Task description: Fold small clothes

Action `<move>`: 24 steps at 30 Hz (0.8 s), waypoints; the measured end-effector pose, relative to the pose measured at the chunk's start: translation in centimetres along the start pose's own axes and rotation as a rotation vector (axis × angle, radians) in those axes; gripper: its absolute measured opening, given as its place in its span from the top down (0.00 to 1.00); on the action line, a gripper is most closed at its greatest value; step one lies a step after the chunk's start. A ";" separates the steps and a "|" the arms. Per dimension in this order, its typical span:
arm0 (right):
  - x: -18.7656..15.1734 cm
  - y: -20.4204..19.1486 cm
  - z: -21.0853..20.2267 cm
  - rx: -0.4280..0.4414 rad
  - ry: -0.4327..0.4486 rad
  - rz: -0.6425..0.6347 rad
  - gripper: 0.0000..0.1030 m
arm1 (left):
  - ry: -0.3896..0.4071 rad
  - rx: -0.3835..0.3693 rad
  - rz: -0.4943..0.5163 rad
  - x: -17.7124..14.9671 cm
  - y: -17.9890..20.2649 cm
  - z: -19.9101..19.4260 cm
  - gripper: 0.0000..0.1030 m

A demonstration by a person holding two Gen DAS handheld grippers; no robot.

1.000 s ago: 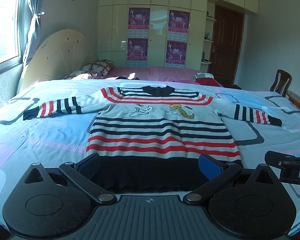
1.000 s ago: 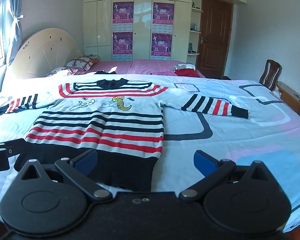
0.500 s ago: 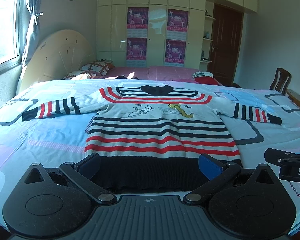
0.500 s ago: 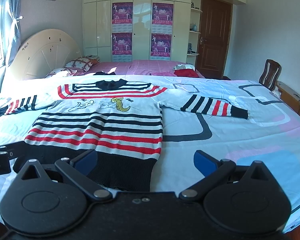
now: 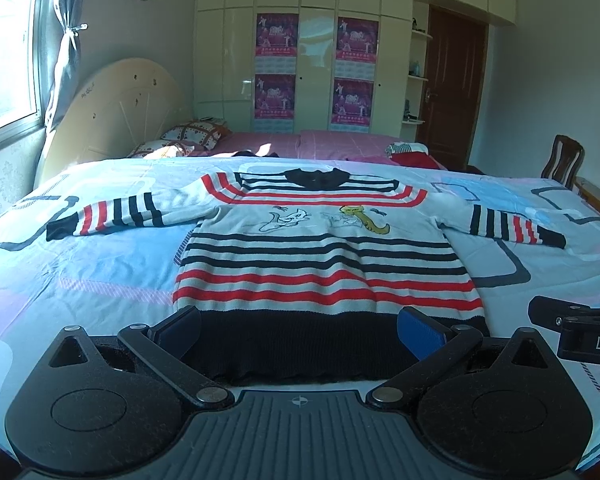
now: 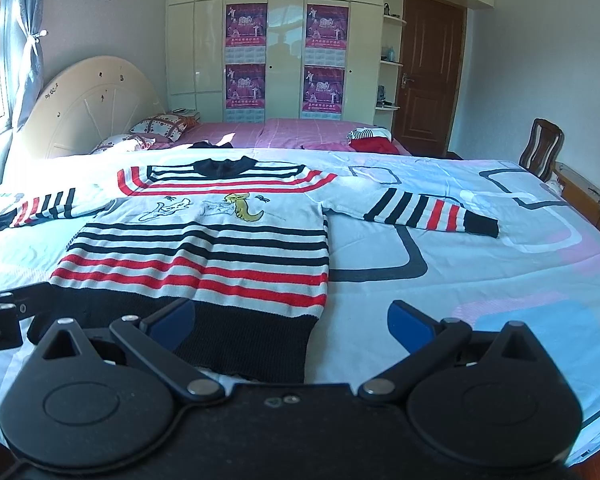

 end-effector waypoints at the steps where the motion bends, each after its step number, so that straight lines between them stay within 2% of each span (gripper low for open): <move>1: 0.0 0.0 0.0 0.000 0.000 0.000 0.00 | -0.001 0.000 0.000 0.0 0.0 0.0 0.00; 17: -0.1 -0.1 0.2 -0.002 -0.001 -0.002 0.00 | -0.003 0.003 0.004 -0.1 -0.1 0.0 0.00; 24: 0.3 0.8 1.1 -0.018 0.011 0.018 0.00 | 0.014 0.013 0.024 1.6 0.0 1.2 0.00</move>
Point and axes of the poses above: each gripper's, at about its wrist camera, not at the fingertips, and z roughly the way its jaws point, y to its right, x to its top, the point moved 3 cm from there along z, roughly the way its jaws point, and after that the axes turned 1 degree about z, right-handed, at the moved point
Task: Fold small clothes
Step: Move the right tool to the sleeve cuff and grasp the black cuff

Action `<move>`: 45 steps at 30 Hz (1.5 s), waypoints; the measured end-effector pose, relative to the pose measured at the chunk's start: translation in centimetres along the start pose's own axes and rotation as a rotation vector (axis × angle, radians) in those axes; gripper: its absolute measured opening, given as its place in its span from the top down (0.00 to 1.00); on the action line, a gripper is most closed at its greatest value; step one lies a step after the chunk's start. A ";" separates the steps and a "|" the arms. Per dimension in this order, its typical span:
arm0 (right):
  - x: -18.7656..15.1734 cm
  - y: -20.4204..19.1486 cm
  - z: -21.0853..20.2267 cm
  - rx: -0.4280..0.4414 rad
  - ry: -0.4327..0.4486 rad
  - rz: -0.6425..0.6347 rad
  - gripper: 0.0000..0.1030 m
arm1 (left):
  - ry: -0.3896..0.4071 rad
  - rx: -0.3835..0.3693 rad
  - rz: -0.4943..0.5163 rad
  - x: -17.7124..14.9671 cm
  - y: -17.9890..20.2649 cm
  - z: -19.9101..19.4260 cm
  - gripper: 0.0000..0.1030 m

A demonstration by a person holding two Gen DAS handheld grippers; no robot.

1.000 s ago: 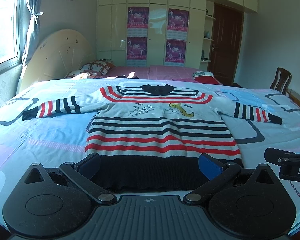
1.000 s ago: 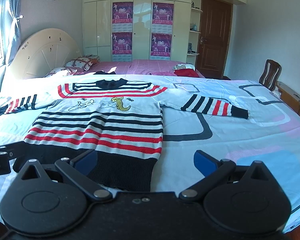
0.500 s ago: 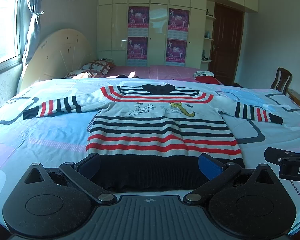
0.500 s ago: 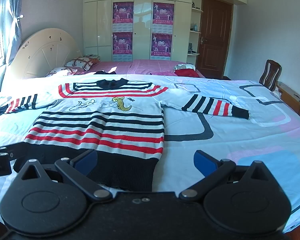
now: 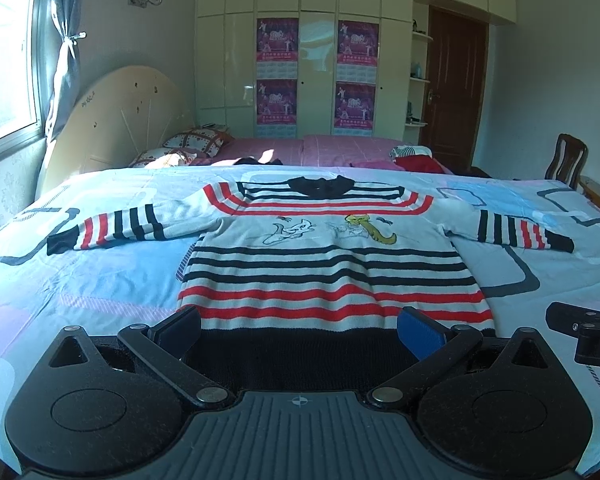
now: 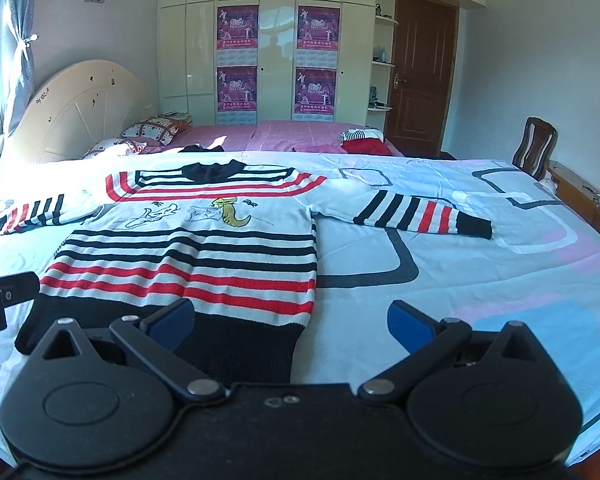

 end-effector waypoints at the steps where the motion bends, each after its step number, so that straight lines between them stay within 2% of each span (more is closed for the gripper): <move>1: 0.2 0.5 0.3 -0.001 0.005 0.006 0.00 | 0.003 -0.006 0.001 0.4 0.0 0.3 0.00; 7: 2.3 3.1 2.5 -0.036 0.046 0.069 0.00 | 0.036 -0.019 -0.008 2.9 -0.4 3.2 0.00; 11: 3.7 5.1 5.1 -0.039 0.048 0.130 0.01 | 0.010 -0.050 -0.007 4.0 -0.8 6.3 0.00; 13: 4.4 6.0 6.5 -0.048 0.052 0.165 0.12 | -0.010 -0.057 -0.018 4.4 -1.1 7.9 0.00; 15: 5.2 6.8 7.8 -0.073 0.063 0.190 0.25 | -0.018 -0.030 -0.030 4.7 -1.5 9.6 0.00; 17: 6.3 7.6 9.5 -0.100 0.070 0.211 0.27 | -0.028 -0.031 -0.032 5.1 -1.9 11.6 0.00; 19: 7.2 8.8 11.2 -0.130 0.082 0.236 0.35 | -0.044 -0.026 -0.019 5.6 -2.4 14.0 0.00; 21: 7.9 10.4 13.1 -0.160 0.092 0.266 0.46 | -0.060 -0.016 0.007 6.3 -2.7 16.4 0.00; 24: 8.5 13.7 16.2 -0.211 0.082 0.339 0.53 | -0.075 -0.001 0.011 7.0 -3.1 19.6 0.00; 28: 7.9 19.1 19.8 -0.253 0.046 0.485 0.53 | -0.107 0.050 -0.019 7.3 -3.2 23.6 0.00; 30: 7.4 21.2 21.2 -0.274 0.042 0.506 0.53 | -0.113 0.088 -0.031 7.1 -2.9 25.2 0.00; 35: 5.9 26.9 25.9 -0.243 0.012 0.616 0.54 | -0.170 0.191 -0.105 6.7 -1.9 28.1 0.00; 38: 5.2 29.9 28.5 -0.215 0.006 0.688 0.55 | -0.152 0.243 -0.138 6.8 -1.3 28.4 0.00; 42: 4.3 31.8 31.0 -0.162 -0.032 0.759 0.58 | -0.175 0.288 -0.127 6.9 -0.2 29.2 0.00; 45: 4.5 32.2 31.7 -0.139 -0.014 0.756 0.59 | -0.185 0.301 -0.119 7.1 0.5 29.2 0.00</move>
Point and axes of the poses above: each gripper's, at about its wrist camera, not at the fingertips, and z roughly the way its jaws point, y to its right, x to its top, the point moved 3 cm from there along z, roughly the way its jaws point, and after that the axes turned 1 degree about z, right-handed, at the moved point
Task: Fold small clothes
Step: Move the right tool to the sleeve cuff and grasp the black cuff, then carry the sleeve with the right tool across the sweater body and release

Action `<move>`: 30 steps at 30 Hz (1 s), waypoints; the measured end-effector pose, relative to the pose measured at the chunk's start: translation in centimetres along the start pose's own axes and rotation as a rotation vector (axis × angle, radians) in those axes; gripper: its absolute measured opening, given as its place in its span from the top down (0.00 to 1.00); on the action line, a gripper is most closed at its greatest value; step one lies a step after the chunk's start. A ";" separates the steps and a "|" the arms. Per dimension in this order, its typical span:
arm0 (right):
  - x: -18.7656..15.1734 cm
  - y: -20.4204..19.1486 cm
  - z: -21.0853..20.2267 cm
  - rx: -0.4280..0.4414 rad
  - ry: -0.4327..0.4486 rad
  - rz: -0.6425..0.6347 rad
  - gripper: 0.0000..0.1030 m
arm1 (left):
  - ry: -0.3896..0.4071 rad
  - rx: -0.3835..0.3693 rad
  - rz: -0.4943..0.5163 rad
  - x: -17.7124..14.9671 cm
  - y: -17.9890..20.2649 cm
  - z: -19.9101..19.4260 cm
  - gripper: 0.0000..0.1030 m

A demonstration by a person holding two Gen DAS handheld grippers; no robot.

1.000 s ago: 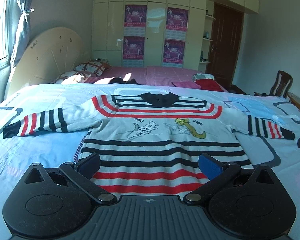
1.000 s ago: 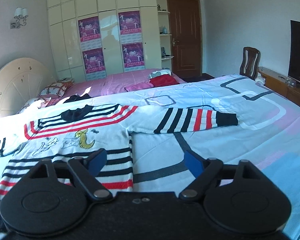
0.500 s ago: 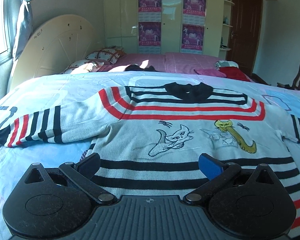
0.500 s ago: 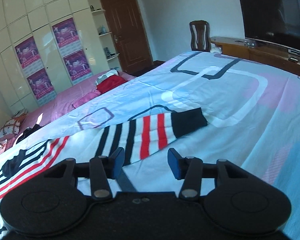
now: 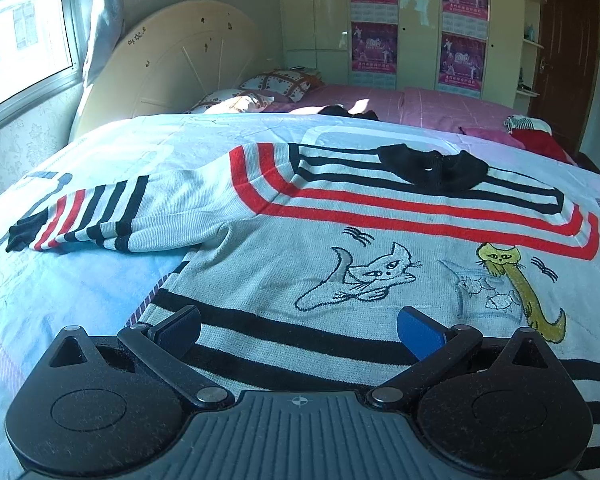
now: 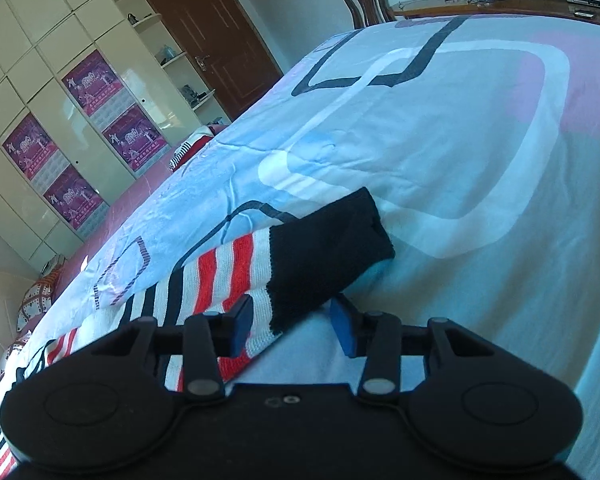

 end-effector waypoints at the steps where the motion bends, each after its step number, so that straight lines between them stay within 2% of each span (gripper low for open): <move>1: 0.2 0.1 0.3 0.011 0.004 0.008 0.59 | 0.003 0.005 0.006 0.1 0.2 -0.1 0.00; 4: 1.0 0.7 1.1 0.018 0.012 0.021 0.69 | 0.001 0.014 0.003 0.5 0.2 -0.2 0.00; 6: 1.3 1.0 1.5 0.004 0.013 0.025 0.88 | 0.009 0.025 -0.005 0.8 -0.4 -0.3 0.00; 8: 1.5 0.8 1.6 0.001 0.017 0.017 0.91 | 0.009 0.037 -0.008 1.1 -1.1 -0.3 0.00; 11: 1.6 -1.4 0.8 -0.014 0.048 -0.084 0.92 | 0.007 0.050 -0.015 1.3 -3.0 0.1 0.00; 17: 0.8 -9.1 -1.0 0.024 0.105 -0.257 0.92 | 0.010 0.067 -0.030 1.3 -7.8 1.9 0.00; 23: -4.7 -21.1 -2.6 0.138 0.094 -0.438 0.92 | 0.008 0.029 0.011 1.5 -12.6 4.3 0.00; 28: -12.0 -30.5 -2.3 0.262 0.019 -0.560 0.92 | 0.023 0.024 0.002 1.8 -16.2 5.4 0.00; 30: -14.8 -33.0 -1.7 0.289 -0.017 -0.602 0.92 | 0.017 0.022 -0.006 1.7 -17.3 5.6 0.00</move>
Point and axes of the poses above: each gripper's, at about its wrist camera, not at the fingertips, and z roughly the way its jaws point, y to its right, x to its top, the point moved 3 cm from there along z, roughly the way its jaws point, and after that the axes turned 1 degree about z, right-handed, at the moved point
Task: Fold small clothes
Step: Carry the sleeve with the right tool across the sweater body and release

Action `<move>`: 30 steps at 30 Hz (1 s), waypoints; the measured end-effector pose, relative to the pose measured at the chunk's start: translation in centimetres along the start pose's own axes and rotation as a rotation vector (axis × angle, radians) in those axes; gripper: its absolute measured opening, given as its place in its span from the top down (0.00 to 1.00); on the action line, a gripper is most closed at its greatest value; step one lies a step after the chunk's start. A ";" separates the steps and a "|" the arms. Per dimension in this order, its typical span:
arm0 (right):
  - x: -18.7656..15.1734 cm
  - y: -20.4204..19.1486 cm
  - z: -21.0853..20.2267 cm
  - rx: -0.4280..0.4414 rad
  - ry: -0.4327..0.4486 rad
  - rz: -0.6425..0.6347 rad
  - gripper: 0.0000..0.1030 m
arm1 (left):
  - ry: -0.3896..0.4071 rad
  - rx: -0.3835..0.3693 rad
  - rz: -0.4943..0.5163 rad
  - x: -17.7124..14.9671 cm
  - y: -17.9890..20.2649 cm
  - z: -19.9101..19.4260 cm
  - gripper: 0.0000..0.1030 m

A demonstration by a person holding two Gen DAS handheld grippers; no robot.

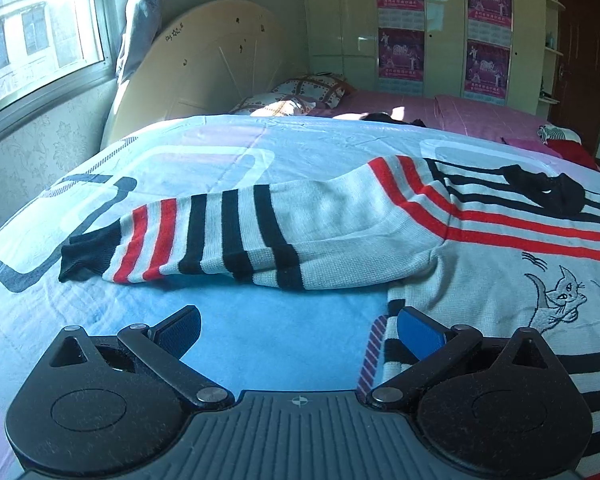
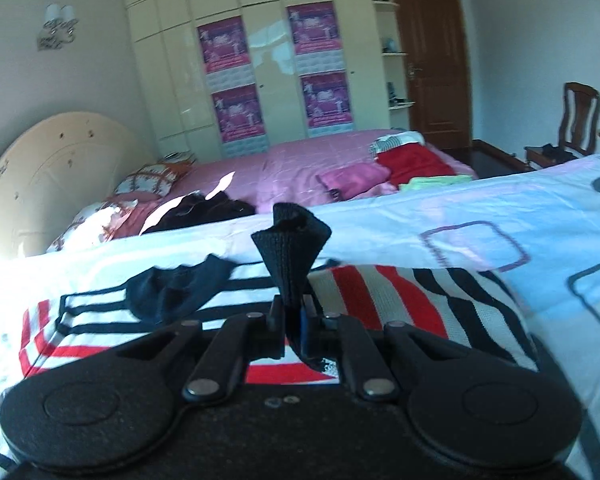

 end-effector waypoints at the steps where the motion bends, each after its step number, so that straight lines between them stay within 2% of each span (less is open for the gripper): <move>1: -0.5 -1.6 0.8 0.022 -0.021 -0.011 0.92 | -0.004 0.000 -0.004 0.0 -0.4 0.1 0.00; 5: -3.3 -6.9 2.7 0.089 -0.085 -0.091 0.91 | -0.013 -0.020 -0.031 -0.1 -1.1 0.7 0.00; 7: -4.9 -9.2 3.4 0.148 -0.142 -0.164 0.76 | -0.015 -0.031 -0.043 0.0 -0.9 0.8 0.00; 8: -5.6 -10.0 3.2 0.151 -0.160 -0.203 0.70 | -0.010 -0.045 -0.054 0.2 -0.6 0.8 0.00; 11: -5.7 -10.3 0.3 0.162 -0.066 -0.259 0.72 | -0.010 -0.081 -0.064 0.7 1.0 1.0 0.00; 12: -5.6 -9.8 -0.5 0.161 -0.060 -0.259 0.74 | -0.017 -0.095 -0.065 0.8 1.8 1.1 0.00; 14: -5.3 -8.1 -1.9 0.117 -0.033 -0.260 0.75 | -0.035 -0.175 -0.073 1.1 4.0 1.5 0.00; 18: -4.3 -3.6 -3.0 0.015 -0.001 -0.193 0.75 | -0.041 -0.275 -0.059 1.4 10.2 1.4 0.00; 21: -3.8 0.1 -4.1 -0.046 0.004 -0.139 0.75 | -0.064 -0.426 -0.055 1.7 15.6 0.9 0.01; 22: -3.7 1.2 -4.4 -0.063 0.005 -0.130 0.74 | -0.063 -0.481 -0.070 1.9 17.2 0.7 0.09; 23: -3.6 2.2 -4.7 -0.076 0.008 -0.120 0.74 | -0.075 -0.527 -0.086 2.0 18.8 0.7 0.39; 24: -3.5 3.1 -5.2 -0.085 0.011 -0.112 0.74 | -0.103 -0.553 -0.101 2.1 20.3 1.1 0.49; 25: -3.5 4.0 -5.4 -0.095 0.015 -0.107 0.74 | -0.127 -0.581 -0.127 2.1 21.6 1.7 0.52; 27: -3.4 5.6 -5.9 -0.114 0.020 -0.100 0.74 | -0.166 -0.614 -0.182 2.0 23.3 3.1 0.52; 30: -3.3 7.6 -6.3 -0.140 0.019 -0.082 0.74 | -0.175 -0.653 -0.257 2.2 24.5 4.6 0.52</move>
Point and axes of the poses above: each gripper's, at about its wrist camera, not at the fingertips, and z roughly the way its jaws point, y to its right, x to its top, the point moved 3 cm from there along z, roughly the way its jaws point, and after that the axes turned 1 degree about z, right-handed, at the moved point
